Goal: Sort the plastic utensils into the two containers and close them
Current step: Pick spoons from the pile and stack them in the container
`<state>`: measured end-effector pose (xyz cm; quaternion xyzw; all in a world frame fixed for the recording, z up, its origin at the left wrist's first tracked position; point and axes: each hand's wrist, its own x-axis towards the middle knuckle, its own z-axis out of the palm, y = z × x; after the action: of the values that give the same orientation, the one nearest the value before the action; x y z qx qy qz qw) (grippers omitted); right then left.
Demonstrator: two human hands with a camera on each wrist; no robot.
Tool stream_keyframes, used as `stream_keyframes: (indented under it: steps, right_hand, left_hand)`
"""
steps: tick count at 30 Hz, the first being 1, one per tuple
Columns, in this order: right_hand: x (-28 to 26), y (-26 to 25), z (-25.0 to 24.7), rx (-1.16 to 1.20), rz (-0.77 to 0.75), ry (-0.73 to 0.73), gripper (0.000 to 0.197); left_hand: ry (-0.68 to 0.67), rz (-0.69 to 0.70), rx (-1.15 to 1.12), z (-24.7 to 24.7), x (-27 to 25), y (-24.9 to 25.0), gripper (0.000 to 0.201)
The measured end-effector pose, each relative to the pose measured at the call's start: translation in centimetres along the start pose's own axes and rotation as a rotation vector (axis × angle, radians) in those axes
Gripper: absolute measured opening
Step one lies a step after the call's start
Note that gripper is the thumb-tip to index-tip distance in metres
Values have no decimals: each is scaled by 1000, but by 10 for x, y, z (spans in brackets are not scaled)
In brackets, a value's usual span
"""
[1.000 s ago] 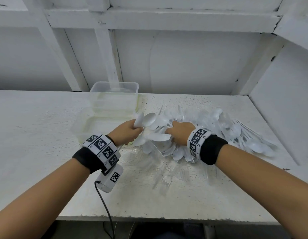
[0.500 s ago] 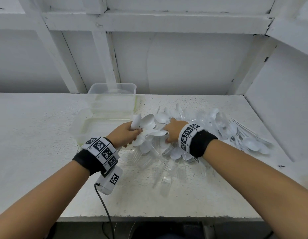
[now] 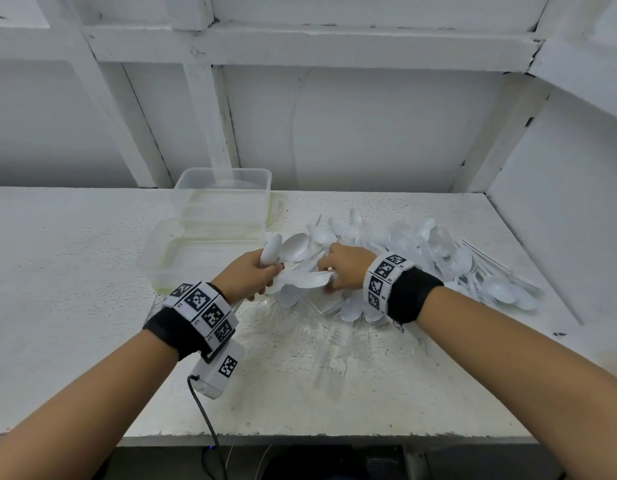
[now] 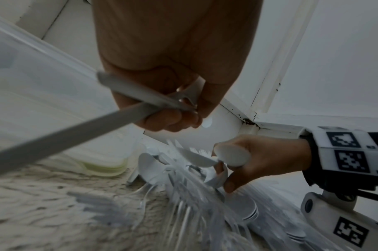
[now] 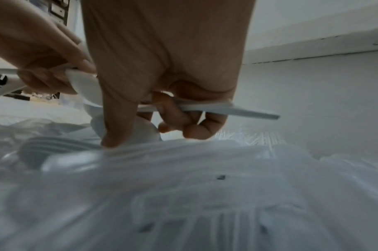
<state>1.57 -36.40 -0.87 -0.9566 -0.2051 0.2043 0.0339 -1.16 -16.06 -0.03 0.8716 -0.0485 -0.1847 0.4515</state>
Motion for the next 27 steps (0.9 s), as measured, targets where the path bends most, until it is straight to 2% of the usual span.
stream_keyframes:
  steps: [4, 8, 11, 14, 18, 20, 22, 24, 27]
  right_hand:
    - [-10, 6, -5, 157, -50, 74, 24]
    - [-21, 14, -7, 154, -96, 149, 28]
    - [-29, 21, -5, 237, -128, 248, 29]
    - [-33, 21, -1, 448, -181, 367, 24]
    - [-43, 11, -9, 936, -111, 409, 19]
    - [-49, 7, -15, 1044, -103, 470, 6]
    - [-52, 5, -20, 1112, -94, 512, 15]
    - [-52, 4, -22, 1211, -63, 526, 22]
    - [-49, 3, -22, 1386, -26, 518, 15]
  left_hand:
    - [27, 18, -13, -1, -1, 0, 14]
    - [56, 41, -41, -2, -2, 2, 13]
    - [74, 55, -40, -1, -1, 4, 10]
    - [114, 62, -58, 4, 0, 7, 11]
    - [178, 66, -157, 14, 5, 13, 10]
    - [209, 71, -262, 18, 7, 17, 9]
    - [239, 75, -390, 20, 9, 22, 13]
    - [220, 75, -519, 21, 10, 30, 18]
    - [102, 90, -688, 23, 11, 43, 19]
